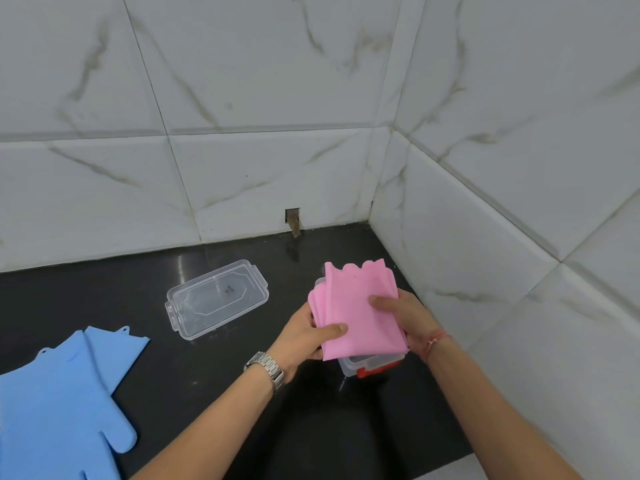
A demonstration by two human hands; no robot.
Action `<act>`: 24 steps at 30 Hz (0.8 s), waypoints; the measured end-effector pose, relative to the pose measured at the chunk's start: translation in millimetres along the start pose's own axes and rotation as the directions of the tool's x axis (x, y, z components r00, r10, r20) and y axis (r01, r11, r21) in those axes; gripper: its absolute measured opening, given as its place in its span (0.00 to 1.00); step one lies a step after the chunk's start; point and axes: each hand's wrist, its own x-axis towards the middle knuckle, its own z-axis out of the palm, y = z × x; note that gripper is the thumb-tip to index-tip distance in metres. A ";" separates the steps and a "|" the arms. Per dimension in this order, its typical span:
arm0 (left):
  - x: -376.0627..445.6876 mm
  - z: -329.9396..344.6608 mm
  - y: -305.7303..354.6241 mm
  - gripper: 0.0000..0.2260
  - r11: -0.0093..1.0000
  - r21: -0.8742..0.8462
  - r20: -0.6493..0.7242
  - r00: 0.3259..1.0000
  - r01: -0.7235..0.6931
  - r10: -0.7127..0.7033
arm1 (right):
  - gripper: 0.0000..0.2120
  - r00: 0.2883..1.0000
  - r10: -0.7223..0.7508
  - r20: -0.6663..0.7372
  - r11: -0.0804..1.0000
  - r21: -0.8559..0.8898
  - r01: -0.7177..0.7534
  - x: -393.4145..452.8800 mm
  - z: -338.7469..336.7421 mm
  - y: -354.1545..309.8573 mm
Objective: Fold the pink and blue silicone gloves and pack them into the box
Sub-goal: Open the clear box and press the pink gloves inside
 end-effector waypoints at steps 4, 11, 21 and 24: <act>8.1 4.8 1.9 0.26 1.000 0.007 -0.040 0.999 -0.024 0.024 | 0.08 0.998 -0.056 -0.006 0.998 -0.034 0.056 7.3 -0.9 -6.2; 18.1 12.2 5.3 0.29 0.951 0.301 -0.070 0.994 -0.064 0.089 | 0.09 0.996 -0.090 0.006 0.973 -0.211 0.089 27.3 -1.7 -10.4; 36.7 39.7 1.1 0.23 0.634 0.770 -0.143 0.987 0.066 0.071 | 0.01 0.974 -0.197 -0.114 0.687 -0.725 0.054 62.8 -4.9 17.2; 42.9 50.0 1.2 0.23 0.478 0.873 -0.161 0.983 0.100 0.089 | 0.08 0.967 -0.232 -0.104 0.591 -0.805 0.055 67.9 -3.3 21.7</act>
